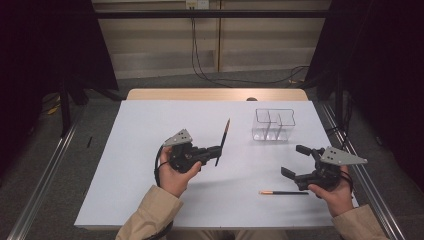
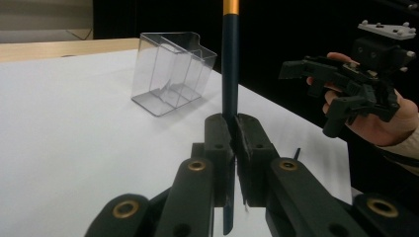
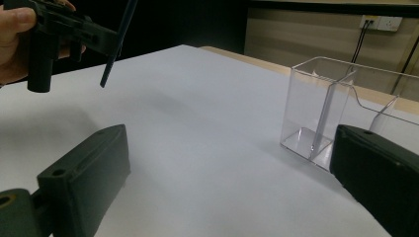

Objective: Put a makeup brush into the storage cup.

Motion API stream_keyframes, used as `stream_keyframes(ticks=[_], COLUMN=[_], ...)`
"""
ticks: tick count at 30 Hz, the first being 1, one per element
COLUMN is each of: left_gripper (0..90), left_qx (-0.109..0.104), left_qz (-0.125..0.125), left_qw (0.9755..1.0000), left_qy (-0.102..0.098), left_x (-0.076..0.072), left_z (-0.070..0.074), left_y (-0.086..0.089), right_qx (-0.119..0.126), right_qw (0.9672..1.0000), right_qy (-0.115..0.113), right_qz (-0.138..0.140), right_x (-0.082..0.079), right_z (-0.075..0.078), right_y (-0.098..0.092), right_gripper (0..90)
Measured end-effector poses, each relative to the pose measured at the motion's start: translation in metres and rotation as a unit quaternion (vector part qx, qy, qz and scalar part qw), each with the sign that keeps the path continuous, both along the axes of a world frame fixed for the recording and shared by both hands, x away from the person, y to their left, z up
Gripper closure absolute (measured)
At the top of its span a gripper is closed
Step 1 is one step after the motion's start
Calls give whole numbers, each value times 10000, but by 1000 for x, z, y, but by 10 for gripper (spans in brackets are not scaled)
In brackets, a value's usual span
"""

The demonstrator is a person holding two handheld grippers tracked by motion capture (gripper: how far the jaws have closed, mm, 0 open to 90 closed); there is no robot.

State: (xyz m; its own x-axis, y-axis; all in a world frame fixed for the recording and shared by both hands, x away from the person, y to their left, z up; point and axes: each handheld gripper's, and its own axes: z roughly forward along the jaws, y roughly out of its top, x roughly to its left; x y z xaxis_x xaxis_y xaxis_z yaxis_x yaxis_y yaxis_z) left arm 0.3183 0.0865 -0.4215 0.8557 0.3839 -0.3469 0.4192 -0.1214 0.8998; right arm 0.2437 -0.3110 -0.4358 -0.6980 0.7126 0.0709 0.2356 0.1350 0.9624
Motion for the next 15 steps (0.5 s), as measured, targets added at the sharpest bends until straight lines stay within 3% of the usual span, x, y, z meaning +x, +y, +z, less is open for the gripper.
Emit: stream_keyframes(ticks=[15], left_gripper=[845], left_qx=[-62], left_qz=[-111], left_qw=[9999], left_qy=[-20], left_x=[-1], left_z=[-1], left_y=[-5], right_qx=[-23], right_qw=[9999], right_qy=[21], right_qz=[108], right_x=[13], right_z=[7], right_y=[14], right_gripper=[18])
